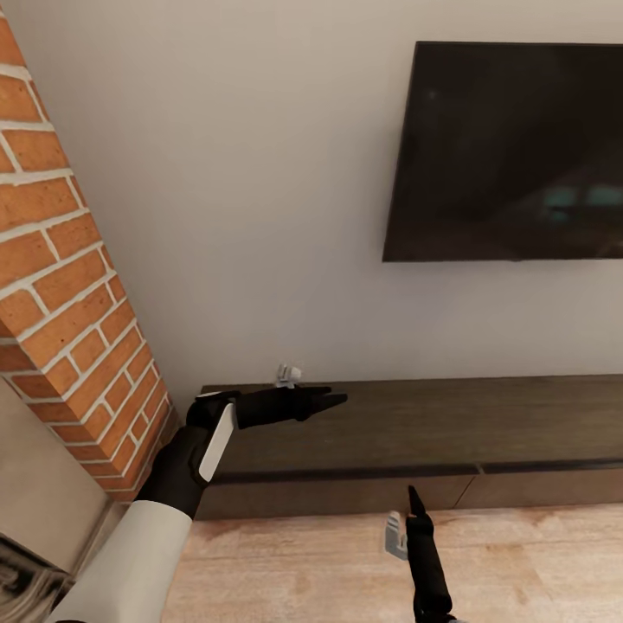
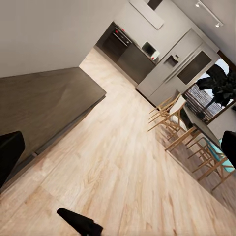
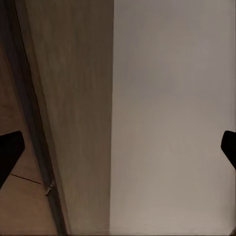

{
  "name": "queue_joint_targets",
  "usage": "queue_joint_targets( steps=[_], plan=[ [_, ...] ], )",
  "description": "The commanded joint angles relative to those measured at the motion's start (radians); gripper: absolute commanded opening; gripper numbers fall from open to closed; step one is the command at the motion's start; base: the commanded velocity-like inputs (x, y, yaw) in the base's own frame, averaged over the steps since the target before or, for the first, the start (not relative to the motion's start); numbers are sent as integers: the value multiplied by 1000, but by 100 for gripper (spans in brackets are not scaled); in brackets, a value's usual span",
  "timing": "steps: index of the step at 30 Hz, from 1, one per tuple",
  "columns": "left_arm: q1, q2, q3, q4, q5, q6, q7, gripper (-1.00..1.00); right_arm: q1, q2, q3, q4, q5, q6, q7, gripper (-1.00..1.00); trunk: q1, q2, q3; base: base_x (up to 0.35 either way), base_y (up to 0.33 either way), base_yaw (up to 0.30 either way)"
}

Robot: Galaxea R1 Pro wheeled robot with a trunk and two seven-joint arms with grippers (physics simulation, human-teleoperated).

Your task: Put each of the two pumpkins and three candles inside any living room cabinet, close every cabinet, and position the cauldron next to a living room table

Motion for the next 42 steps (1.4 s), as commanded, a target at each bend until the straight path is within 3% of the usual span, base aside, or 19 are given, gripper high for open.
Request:
queue_joint_targets(
  steps=[1, 10, 13, 17, 42],
  plan=[
    [0, 0, 0, 0, 0, 0, 0, 100, -1, 0, 1, 1, 0, 0, 0, 100, 4, -7, -3, 0, 0, 0],
    [0, 0, 0, 0, 0, 0, 0, 100, -4, 6, 0, 1, 0, -6, 0, 100, 38, -70, -31, 0, 0, 0],
    [0, 0, 0, 0, 0, 0, 0, 100, -4, 3, 2, 2, 1, -92, 1, 100, 50, -91, -41, 0, 0, 0],
    [0, 0, 0, 0, 0, 0, 0, 100, -4, 4, 3, 3, 2, -125, 1, 100, 65, -119, -53, 0, 0, 0],
    [0, -2, 0, 1, 0, 0, 1, 100, -4, 6, 3, 1, -2, -121, -1, 100, 161, -294, -132, 0, 0, 0]
  ],
)
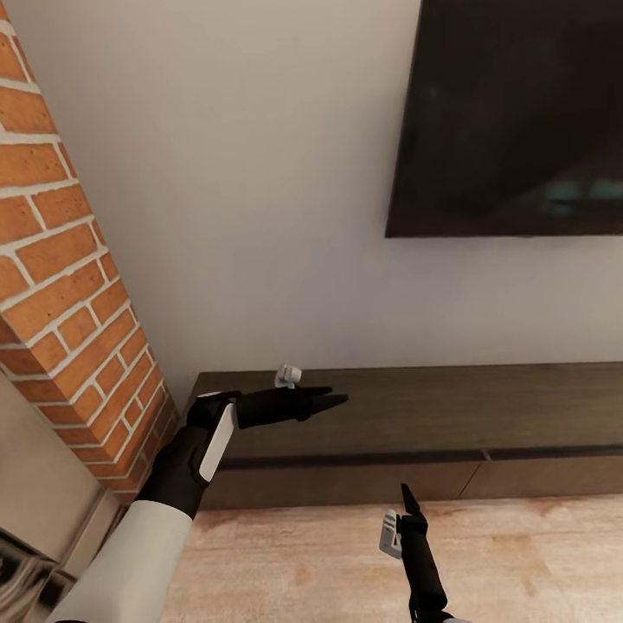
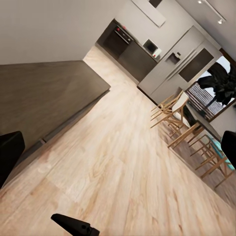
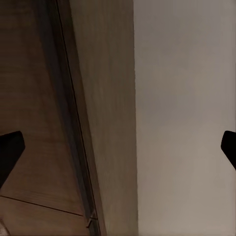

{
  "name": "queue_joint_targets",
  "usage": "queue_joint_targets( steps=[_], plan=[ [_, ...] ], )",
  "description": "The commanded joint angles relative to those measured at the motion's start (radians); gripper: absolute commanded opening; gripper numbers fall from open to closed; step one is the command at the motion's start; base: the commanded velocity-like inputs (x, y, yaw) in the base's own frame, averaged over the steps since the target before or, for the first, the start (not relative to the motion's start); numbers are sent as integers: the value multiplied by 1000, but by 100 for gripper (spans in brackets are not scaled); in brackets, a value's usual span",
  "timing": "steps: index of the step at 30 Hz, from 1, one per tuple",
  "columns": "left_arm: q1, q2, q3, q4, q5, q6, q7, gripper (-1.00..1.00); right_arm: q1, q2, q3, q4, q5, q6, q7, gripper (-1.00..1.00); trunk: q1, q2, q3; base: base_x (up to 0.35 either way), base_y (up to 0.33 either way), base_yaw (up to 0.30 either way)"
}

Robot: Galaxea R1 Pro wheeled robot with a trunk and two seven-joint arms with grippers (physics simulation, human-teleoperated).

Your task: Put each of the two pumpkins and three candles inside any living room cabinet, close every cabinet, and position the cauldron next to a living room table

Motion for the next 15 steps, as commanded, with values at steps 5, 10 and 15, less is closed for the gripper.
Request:
queue_joint_targets(
  steps=[5, 10, 15],
  plan=[
    [0, 0, -1, 1, 0, 0, 0, 100, 0, 1, -1, 1, 2, -1, 0, 100, 19, -35, -16, 0, 0, 0],
    [0, 0, -1, 1, 0, 0, 0, 100, 0, 0, -1, 1, 2, -1, 0, 100, 38, -70, -31, 0, 0, 0],
    [0, 0, -1, 1, 0, 0, 0, 100, 0, 0, -1, 1, 0, 0, 0, 100, 58, -105, -47, 0, 0, 0]
  ],
)
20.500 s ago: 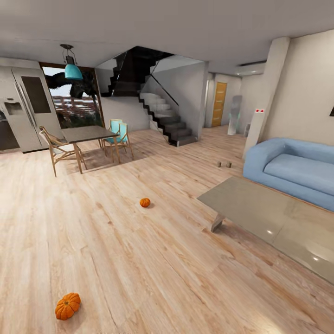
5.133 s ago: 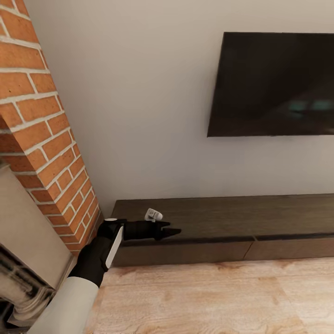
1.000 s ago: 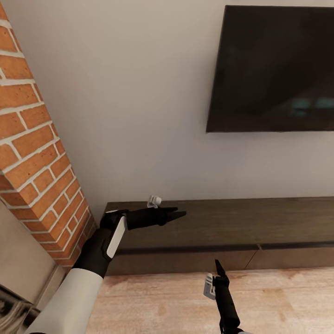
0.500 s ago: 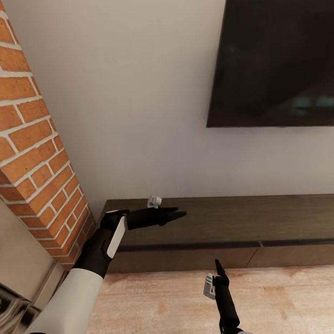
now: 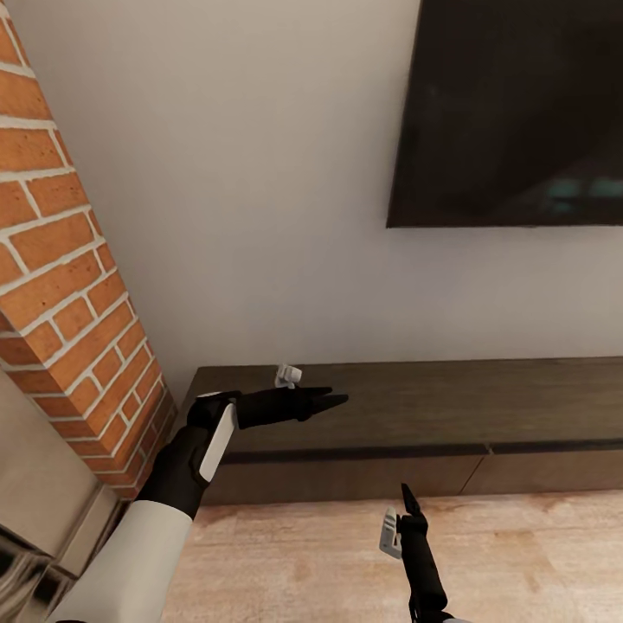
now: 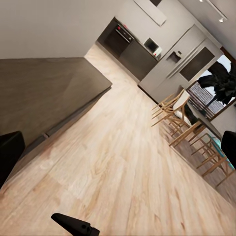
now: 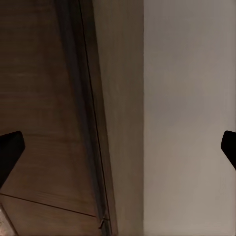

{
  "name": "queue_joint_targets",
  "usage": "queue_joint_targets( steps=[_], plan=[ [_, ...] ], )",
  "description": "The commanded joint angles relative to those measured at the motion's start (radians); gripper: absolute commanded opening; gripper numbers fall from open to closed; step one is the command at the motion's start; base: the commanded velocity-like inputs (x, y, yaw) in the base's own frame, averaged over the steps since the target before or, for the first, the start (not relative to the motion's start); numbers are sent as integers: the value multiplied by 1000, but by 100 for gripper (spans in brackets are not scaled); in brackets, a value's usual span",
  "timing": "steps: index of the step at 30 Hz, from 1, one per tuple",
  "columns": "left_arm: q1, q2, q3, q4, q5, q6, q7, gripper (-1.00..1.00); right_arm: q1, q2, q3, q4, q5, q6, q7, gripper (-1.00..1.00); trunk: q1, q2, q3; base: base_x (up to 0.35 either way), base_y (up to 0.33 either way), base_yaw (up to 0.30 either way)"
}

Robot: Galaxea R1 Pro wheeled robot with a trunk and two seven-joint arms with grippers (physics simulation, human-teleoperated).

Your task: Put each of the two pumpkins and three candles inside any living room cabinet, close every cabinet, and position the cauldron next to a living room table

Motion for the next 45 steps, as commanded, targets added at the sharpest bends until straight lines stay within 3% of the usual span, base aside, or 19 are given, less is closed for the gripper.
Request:
queue_joint_targets(
  steps=[1, 5, 11, 14, 26, 32, 45],
  plan=[
    [0, 0, 0, 0, 0, 0, 0, 100, 0, 0, 0, 0, 0, 0, 0, 100, 4, -7, -3, 0, 0, 0],
    [0, 0, 0, 0, 0, 0, -1, 100, 0, 0, -3, -7, -3, 8, -9, 100, 19, -35, -16, 0, 0, 0],
    [0, 0, 0, 0, 0, 0, -1, 100, -14, -6, -7, -11, -10, 74, -148, 100, 42, -77, -35, 0, 0, 0],
    [0, 0, 0, 0, 0, 0, -1, 100, -17, -6, -7, -11, -11, 83, -178, 100, 54, -98, -44, 0, 0, 0],
    [0, 0, 0, 0, 0, 0, -1, 100, -18, -1, -9, -12, -11, 89, -199, 100, 100, -182, -82, 0, 0, 0],
    [0, -1, 0, 0, 0, 0, 0, 100, -18, 0, -9, -7, -11, 89, -276, 100, 123, -224, -100, 0, 0, 0],
    [0, -2, 0, 0, 0, 0, -1, 100, -18, 0, -9, -5, -11, 89, -311, 100, 173, -315, -141, 0, 0, 0]
  ],
)
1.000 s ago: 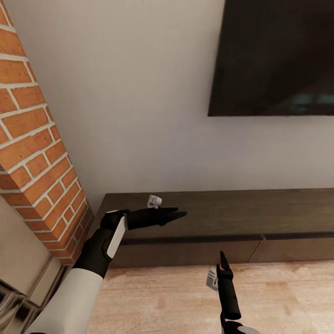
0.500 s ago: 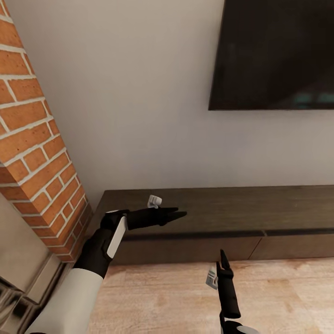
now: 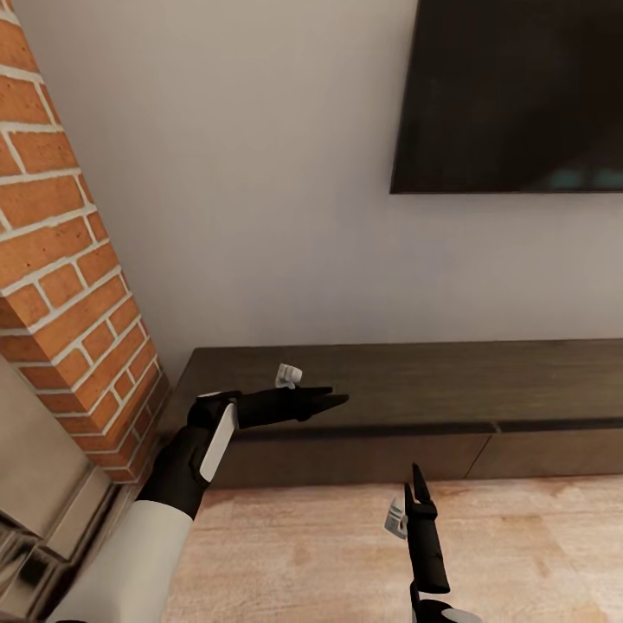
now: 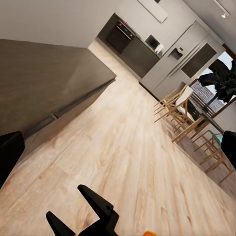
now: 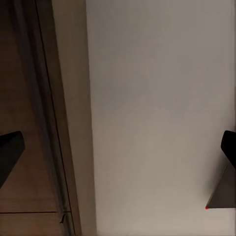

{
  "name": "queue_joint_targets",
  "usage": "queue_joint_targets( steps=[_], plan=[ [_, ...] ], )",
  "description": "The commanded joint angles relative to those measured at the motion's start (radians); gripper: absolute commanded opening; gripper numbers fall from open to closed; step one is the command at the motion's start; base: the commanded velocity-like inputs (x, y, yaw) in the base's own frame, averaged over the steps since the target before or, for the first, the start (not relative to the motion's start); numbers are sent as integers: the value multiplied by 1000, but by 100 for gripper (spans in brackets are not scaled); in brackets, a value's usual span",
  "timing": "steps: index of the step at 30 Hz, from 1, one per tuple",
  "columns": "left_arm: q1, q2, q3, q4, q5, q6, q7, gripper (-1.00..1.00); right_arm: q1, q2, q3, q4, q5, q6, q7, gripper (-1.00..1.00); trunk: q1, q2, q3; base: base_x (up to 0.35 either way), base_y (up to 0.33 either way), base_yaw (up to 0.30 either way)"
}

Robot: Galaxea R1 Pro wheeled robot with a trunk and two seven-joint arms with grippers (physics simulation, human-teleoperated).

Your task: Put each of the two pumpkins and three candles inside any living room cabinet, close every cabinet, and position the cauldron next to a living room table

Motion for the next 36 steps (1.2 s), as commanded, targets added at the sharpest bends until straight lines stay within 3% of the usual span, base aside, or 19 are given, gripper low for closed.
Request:
queue_joint_targets(
  steps=[1, 36],
  plan=[
    [0, 0, 0, 0, 0, 0, 0, 100, 0, 0, 1, 0, 1, 0, -1, 100, 4, -7, -3, 0, 0, 0],
    [0, 0, 0, 0, 0, 0, 0, 100, 0, 0, 3, -2, 2, -13, 3, 100, 138, -252, -113, 0, 0, 0]
  ],
)
